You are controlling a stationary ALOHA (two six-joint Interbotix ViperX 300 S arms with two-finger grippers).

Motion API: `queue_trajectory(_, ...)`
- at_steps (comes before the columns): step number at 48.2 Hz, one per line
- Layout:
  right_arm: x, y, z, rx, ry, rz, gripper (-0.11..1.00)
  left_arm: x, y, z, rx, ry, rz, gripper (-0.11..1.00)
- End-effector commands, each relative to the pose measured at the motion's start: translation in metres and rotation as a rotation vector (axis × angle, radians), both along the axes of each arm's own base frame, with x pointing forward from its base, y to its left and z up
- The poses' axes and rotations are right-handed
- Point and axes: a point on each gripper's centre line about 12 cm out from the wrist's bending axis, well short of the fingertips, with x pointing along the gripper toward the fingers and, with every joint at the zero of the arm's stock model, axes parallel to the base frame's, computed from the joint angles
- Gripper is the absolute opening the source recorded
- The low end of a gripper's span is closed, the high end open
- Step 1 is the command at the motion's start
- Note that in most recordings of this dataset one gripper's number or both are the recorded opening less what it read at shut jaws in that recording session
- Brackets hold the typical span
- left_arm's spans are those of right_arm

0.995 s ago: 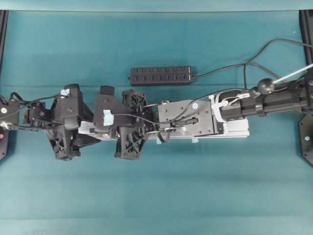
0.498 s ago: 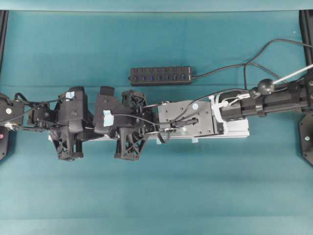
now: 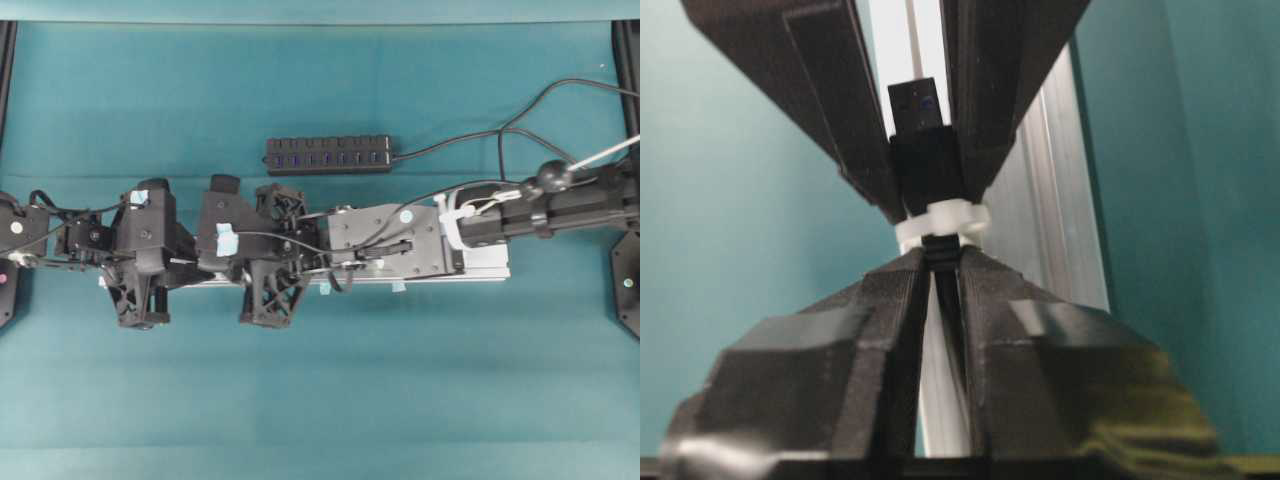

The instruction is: Pass the USB cable through three rings with both arms.

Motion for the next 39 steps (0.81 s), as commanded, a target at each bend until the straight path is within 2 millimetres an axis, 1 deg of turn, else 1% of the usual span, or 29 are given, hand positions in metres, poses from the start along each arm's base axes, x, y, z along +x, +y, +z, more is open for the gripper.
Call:
queue_trajectory(1, -0.001, 0.002, 0.014, 0.005, -0.041, 0.003, 0.06, 0.000, -0.001, 0.008, 0.005, -0.018, -0.009, 0.22)
queue_trajectory(3, -0.001, 0.002, 0.016, 0.006, -0.050, 0.004, 0.12, -0.002, -0.001, 0.009, 0.005, -0.018, -0.009, 0.22)
queue_trajectory(6, -0.002, 0.002, 0.017, 0.006, -0.061, 0.008, 0.27, -0.005, -0.001, 0.012, 0.005, -0.018, -0.009, 0.22)
queue_trajectory(13, -0.004, 0.003, 0.025, -0.002, -0.071, 0.015, 0.69, -0.012, -0.001, 0.015, 0.005, -0.006, -0.008, 0.22)
queue_trajectory(16, -0.005, 0.003, 0.029, -0.006, -0.077, 0.017, 0.84, -0.014, -0.001, 0.020, 0.005, -0.008, -0.007, 0.22)
queue_trajectory(18, -0.006, 0.003, 0.032, -0.008, -0.082, 0.018, 0.86, -0.015, -0.002, 0.023, 0.006, -0.009, -0.009, 0.22)
queue_trajectory(23, -0.009, 0.002, 0.038, -0.010, -0.091, 0.018, 0.82, -0.020, -0.001, 0.029, 0.006, -0.009, -0.007, 0.22)
queue_trajectory(29, -0.012, 0.001, 0.043, -0.012, -0.097, 0.017, 0.82, -0.024, -0.003, 0.036, 0.006, -0.014, -0.011, 0.22)
queue_trajectory(39, -0.022, 0.001, 0.047, -0.023, -0.108, 0.028, 0.82, -0.026, -0.008, 0.043, 0.001, -0.023, -0.025, 0.22)
